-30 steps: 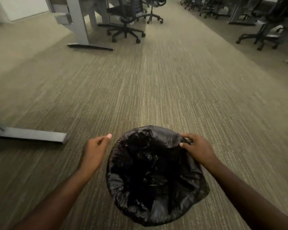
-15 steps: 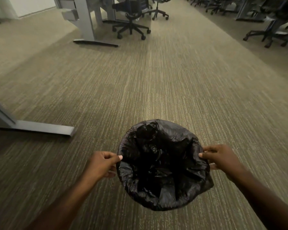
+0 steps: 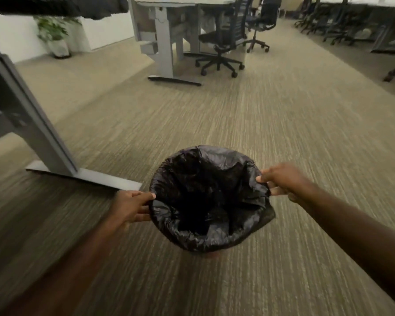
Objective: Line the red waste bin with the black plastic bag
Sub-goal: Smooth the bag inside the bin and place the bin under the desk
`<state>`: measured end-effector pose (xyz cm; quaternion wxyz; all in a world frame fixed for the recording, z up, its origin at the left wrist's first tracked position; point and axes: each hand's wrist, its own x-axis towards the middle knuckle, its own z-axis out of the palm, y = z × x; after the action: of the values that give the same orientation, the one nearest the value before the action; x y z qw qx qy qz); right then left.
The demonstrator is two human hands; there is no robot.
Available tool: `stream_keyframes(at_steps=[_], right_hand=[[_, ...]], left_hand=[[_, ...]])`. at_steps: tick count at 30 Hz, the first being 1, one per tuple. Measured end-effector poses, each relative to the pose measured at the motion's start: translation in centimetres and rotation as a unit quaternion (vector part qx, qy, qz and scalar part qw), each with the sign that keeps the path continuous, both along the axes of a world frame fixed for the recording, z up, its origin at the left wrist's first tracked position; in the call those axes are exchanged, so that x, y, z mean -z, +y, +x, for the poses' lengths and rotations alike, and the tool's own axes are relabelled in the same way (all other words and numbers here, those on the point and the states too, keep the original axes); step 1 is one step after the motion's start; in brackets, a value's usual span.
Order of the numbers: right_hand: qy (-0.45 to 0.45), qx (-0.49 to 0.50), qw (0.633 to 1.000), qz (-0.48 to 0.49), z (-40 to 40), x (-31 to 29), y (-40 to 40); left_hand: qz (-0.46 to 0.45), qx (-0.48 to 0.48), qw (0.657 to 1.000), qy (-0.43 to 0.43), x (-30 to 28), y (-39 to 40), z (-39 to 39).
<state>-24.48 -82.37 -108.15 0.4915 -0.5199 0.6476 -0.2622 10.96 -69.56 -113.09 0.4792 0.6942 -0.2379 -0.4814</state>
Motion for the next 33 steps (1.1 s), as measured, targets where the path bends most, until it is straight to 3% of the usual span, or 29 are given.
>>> stream_keyframes(at_steps=[6, 13, 20, 26, 33], right_hand=[[0.029, -0.062, 0.998, -0.011, 11.2, 1.3, -7.3], [0.111, -0.109, 0.986, -0.059, 19.5, 5.8, -8.7], [0.110, -0.118, 0.985, -0.065, 21.5, 7.2, -9.1], [0.047, -0.086, 0.995, -0.033, 20.9, 7.7, -8.6], [0.051, -0.107, 0.988, -0.099, 21.2, 8.2, -6.7]], left_hand=[[0.013, -0.061, 0.997, -0.052, -0.6, -2.3, 7.5], [0.121, -0.058, 0.987, -0.091, 0.4, -2.7, 13.1], [0.162, -0.053, 0.982, -0.087, 1.6, -2.5, 14.7], [0.181, -0.062, 0.978, -0.086, 1.3, -3.2, 14.7], [0.162, -0.109, 0.978, -0.074, 2.1, -1.7, 14.4]])
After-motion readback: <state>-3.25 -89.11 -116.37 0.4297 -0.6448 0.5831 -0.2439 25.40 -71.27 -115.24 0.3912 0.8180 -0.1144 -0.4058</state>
